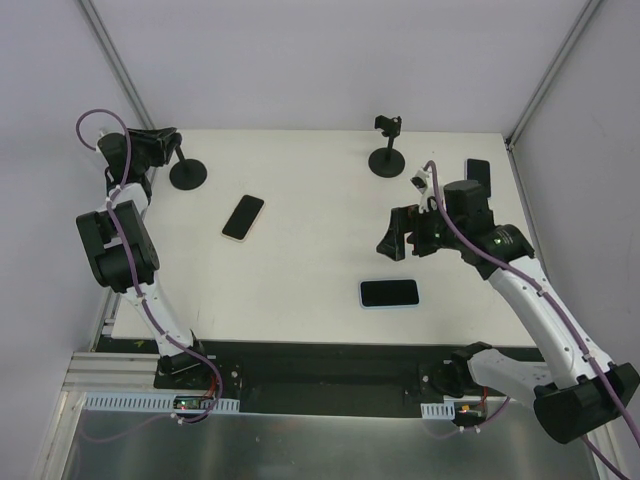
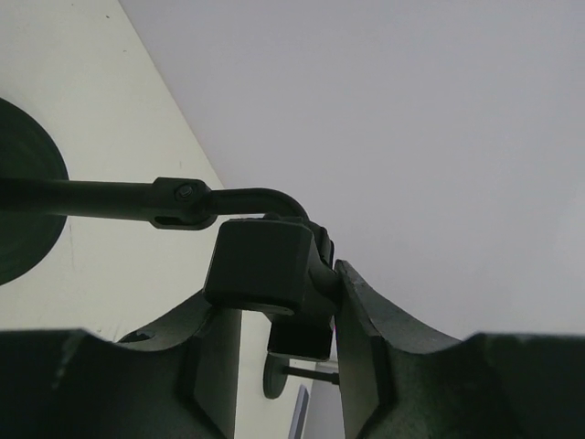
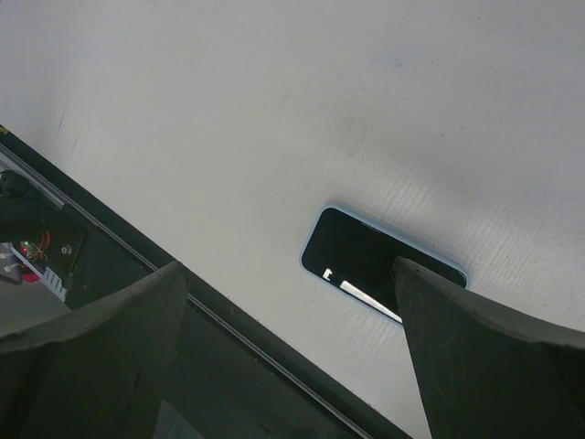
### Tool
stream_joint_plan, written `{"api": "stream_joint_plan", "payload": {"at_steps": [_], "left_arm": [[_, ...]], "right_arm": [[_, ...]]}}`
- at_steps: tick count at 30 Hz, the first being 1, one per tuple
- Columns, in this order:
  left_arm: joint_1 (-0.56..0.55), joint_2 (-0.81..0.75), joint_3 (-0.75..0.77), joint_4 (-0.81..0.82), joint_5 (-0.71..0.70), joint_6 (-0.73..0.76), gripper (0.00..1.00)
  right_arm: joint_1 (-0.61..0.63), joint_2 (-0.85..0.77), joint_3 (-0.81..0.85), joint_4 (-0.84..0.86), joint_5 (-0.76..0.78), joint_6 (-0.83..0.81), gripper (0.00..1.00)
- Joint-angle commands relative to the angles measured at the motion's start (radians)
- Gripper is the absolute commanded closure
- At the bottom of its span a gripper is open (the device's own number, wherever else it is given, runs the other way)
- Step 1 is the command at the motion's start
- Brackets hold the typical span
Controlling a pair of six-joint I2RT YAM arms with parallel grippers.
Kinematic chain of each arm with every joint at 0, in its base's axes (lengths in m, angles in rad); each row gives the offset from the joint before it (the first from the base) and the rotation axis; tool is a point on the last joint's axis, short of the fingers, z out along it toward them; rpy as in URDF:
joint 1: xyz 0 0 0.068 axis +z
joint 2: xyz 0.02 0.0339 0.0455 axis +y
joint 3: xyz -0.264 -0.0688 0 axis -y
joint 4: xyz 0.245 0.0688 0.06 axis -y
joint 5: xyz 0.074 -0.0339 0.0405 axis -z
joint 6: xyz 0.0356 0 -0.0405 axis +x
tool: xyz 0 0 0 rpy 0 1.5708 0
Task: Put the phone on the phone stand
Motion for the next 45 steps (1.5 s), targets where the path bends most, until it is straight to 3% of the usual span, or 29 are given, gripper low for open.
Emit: {"api": "stream_joint_plan", "payload": {"at_steps": [1,11,16,18,21,26,33,35,38,43,45], "left_arm": [[0.004,-0.062,-0.026,0.121,0.08,0.017,1.0],[-0.042,-0.301,-0.203,0.152,0.23,0.014,1.0],[-0.163,-0.398,-0.25,0.132,0.296,0.05,1.0],[-0.21,-0.455,-0.272,0.055,0.295,0.099,1.0],[-0.319,-0.539,-0.313,-0.113,0.214,0.179,1.0],[-0.479,-0.698,-0.443,-0.218,-0.011,0.213,1.0],[-0.798,-0.769,-0.602,-0.229,-0.387,-0.01,1.0],[-0.842,-0.765,-0.608,-0.226,-0.49,-0.046,1.0],[-0.892,-0.757,-0.608,-0.212,-0.556,-0.095,1.0],[-0.896,-0.725,-0.606,-0.206,-0.506,-0.136,1.0],[-0.896,-0.714,-0.612,-0.18,-0.472,-0.137,0.67]], "right_arm": [[0.004,-0.033,0.012,-0.001,0.02,-0.003,0.04],[0.002,0.002,-0.016,0.031,-0.021,0.013,0.04],[0.005,0.016,-0.022,0.051,-0.035,0.024,0.04],[0.005,0.022,-0.028,0.063,-0.041,0.034,0.04],[0.009,0.04,-0.034,0.062,-0.004,0.071,0.04],[0.015,0.094,-0.031,0.033,0.057,0.114,0.04],[0.035,0.114,-0.037,0.056,0.056,0.14,0.04],[0.044,0.117,-0.036,0.056,0.054,0.146,0.04],[0.061,0.114,-0.039,0.053,0.062,0.145,0.04],[0.073,0.105,-0.053,0.048,0.062,0.145,0.04],[0.078,0.105,-0.053,0.051,0.057,0.139,0.04]]}}
